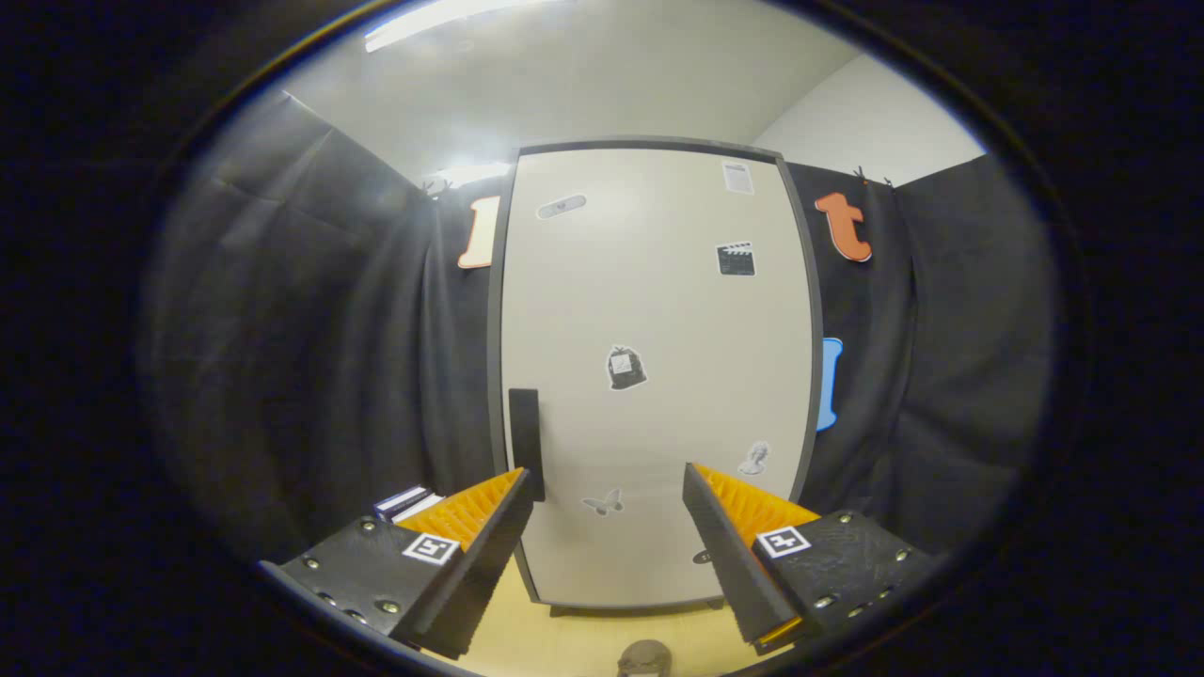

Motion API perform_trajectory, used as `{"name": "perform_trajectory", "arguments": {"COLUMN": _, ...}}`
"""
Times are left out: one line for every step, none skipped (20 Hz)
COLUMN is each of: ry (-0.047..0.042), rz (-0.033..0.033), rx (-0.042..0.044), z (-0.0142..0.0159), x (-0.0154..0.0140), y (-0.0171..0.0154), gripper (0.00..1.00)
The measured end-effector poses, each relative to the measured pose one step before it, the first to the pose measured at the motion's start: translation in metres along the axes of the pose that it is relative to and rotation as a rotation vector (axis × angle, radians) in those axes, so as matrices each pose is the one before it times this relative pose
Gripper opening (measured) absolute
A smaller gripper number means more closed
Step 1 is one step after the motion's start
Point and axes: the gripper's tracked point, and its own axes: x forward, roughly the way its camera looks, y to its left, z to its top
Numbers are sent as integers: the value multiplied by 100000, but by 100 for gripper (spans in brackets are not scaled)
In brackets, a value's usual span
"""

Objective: Open the shoe cabinet door, grab the shoes and put them into the shoe cabinet, then close the shoe cabinet door.

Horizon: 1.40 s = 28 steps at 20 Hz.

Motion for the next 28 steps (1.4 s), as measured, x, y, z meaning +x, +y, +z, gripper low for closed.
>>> {"name": "perform_trajectory", "arguments": {"ry": 110, "rz": 336, "rx": 114, "z": -168, "x": -88, "y": 305, "gripper": 99}}
{"name": "perform_trajectory", "arguments": {"ry": -21, "rz": 148, "rx": 25, "z": 23, "x": 99, "y": 283, "gripper": 99}}
{"name": "perform_trajectory", "arguments": {"ry": -66, "rz": -440, "rx": -225, "z": 18, "x": 232, "y": 213, "gripper": 99}}
{"name": "perform_trajectory", "arguments": {"ry": -299, "rz": -763, "rx": -568, "z": 104, "x": 267, "y": 216, "gripper": 99}}
{"name": "perform_trajectory", "arguments": {"ry": 405, "rz": -600, "rx": -366, "z": 45, "x": 373, "y": 307, "gripper": 99}}
{"name": "perform_trajectory", "arguments": {"ry": 1201, "rz": -528, "rx": 366, "z": -474, "x": 462, "y": 497, "gripper": 99}}
{"name": "perform_trajectory", "arguments": {"ry": 208, "rz": 227, "rx": 331, "z": -183, "x": 357, "y": 493, "gripper": 99}}
{"name": "perform_trajectory", "arguments": {"ry": 10, "rz": 203, "rx": 301, "z": -195, "x": 474, "y": 605, "gripper": 99}}
{"name": "perform_trajectory", "arguments": {"ry": 628, "rz": -264, "rx": -12, "z": -359, "x": 420, "y": 406, "gripper": 99}}
{"name": "perform_trajectory", "arguments": {"ry": 431, "rz": -603, "rx": -42, "z": -230, "x": 437, "y": 380, "gripper": 99}}
{"name": "perform_trajectory", "arguments": {"ry": 257, "rz": -64, "rx": 471, "z": -161, "x": 562, "y": 517, "gripper": 99}}
{"name": "perform_trajectory", "arguments": {"ry": 144, "rz": -102, "rx": 493, "z": -118, "x": 568, "y": 502, "gripper": 99}}
{"name": "perform_trajectory", "arguments": {"ry": -30, "rz": -261, "rx": 452, "z": -121, "x": 656, "y": 421, "gripper": 99}}
{"name": "perform_trajectory", "arguments": {"ry": -122, "rz": -85, "rx": 517, "z": -24, "x": 673, "y": 454, "gripper": 99}}
{"name": "perform_trajectory", "arguments": {"ry": -81, "rz": -266, "rx": 540, "z": -172, "x": 709, "y": 427, "gripper": 99}}
{"name": "perform_trajectory", "arguments": {"ry": 220, "rz": -464, "rx": 312, "z": -152, "x": 686, "y": 328, "gripper": 99}}
{"name": "perform_trajectory", "arguments": {"ry": 272, "rz": -660, "rx": 308, "z": -174, "x": 857, "y": 315, "gripper": 99}}
{"name": "perform_trajectory", "arguments": {"ry": 236, "rz": -603, "rx": 29, "z": -159, "x": 843, "y": 319, "gripper": 99}}
{"name": "perform_trajectory", "arguments": {"ry": 127, "rz": -867, "rx": -93, "z": -248, "x": 839, "y": 269, "gripper": 99}}
{"name": "perform_trajectory", "arguments": {"ry": 179, "rz": -781, "rx": -54, "z": -195, "x": 885, "y": 257, "gripper": 99}}
{"name": "perform_trajectory", "arguments": {"ry": 379, "rz": -588, "rx": -64, "z": -275, "x": 943, "y": 358, "gripper": 99}}
{"name": "perform_trajectory", "arguments": {"ry": 562, "rz": -1027, "rx": -310, "z": -261, "x": 923, "y": 109, "gripper": 99}}
{"name": "perform_trajectory", "arguments": {"ry": 208, "rz": -1352, "rx": -216, "z": -101, "x": 678, "y": -87, "gripper": 99}}
{"name": "perform_trajectory", "arguments": {"ry": 115, "rz": -1145, "rx": -148, "z": -121, "x": 716, "y": 89, "gripper": 99}}
{"name": "perform_trajectory", "arguments": {"ry": 356, "rz": -1032, "rx": 169, "z": -137, "x": 659, "y": -34, "gripper": 99}}
{"name": "perform_trajectory", "arguments": {"ry": 25, "rz": -1000, "rx": 247, "z": -50, "x": 480, "y": -120, "gripper": 99}}
{"name": "perform_trajectory", "arguments": {"ry": -83, "rz": -789, "rx": 364, "z": -41, "x": 429, "y": -19, "gripper": 98}}
{"name": "perform_trajectory", "arguments": {"ry": -258, "rz": -913, "rx": 337, "z": 23, "x": 340, "y": -76, "gripper": 93}}
